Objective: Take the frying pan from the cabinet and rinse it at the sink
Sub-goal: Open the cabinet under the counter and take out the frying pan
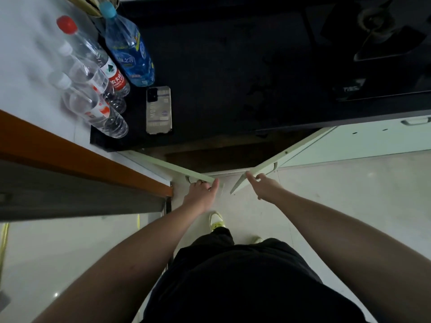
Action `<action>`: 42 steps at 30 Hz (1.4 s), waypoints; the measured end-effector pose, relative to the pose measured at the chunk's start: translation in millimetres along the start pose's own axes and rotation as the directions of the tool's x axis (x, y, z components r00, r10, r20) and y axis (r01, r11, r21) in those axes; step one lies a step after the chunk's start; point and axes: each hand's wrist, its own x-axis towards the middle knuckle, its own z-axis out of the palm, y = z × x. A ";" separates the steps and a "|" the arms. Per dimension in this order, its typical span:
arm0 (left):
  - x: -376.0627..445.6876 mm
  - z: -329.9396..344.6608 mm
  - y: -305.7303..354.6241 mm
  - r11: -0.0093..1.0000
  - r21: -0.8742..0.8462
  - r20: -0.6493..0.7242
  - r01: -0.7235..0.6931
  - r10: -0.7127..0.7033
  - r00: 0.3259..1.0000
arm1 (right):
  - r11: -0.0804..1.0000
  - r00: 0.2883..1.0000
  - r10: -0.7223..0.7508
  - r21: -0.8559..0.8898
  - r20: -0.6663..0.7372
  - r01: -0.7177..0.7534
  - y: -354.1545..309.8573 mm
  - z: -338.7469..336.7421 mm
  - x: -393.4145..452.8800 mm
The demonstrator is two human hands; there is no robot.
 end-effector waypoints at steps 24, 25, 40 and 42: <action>-30.6 55.6 3.7 0.822 -0.411 -0.094 0.394 -0.468 0.879 | 0.907 0.879 -0.249 -0.416 -0.407 0.064 269.7 -3.2 -72.6; -30.8 55.8 5.8 0.798 -0.442 -0.080 0.409 -0.489 0.868 | 0.876 0.856 -0.285 -0.480 -0.431 0.050 277.8 -7.1 -71.2; -66.1 77.8 -21.3 0.697 -0.629 -0.177 0.344 -0.560 0.809 | 0.663 0.960 -0.178 -0.747 -0.217 -0.046 286.9 -63.7 -63.8; -70.6 83.2 -35.9 0.736 -0.596 -0.224 0.323 -0.538 0.813 | 0.655 0.953 -0.211 -0.755 -0.218 -0.028 275.8 -62.6 -64.5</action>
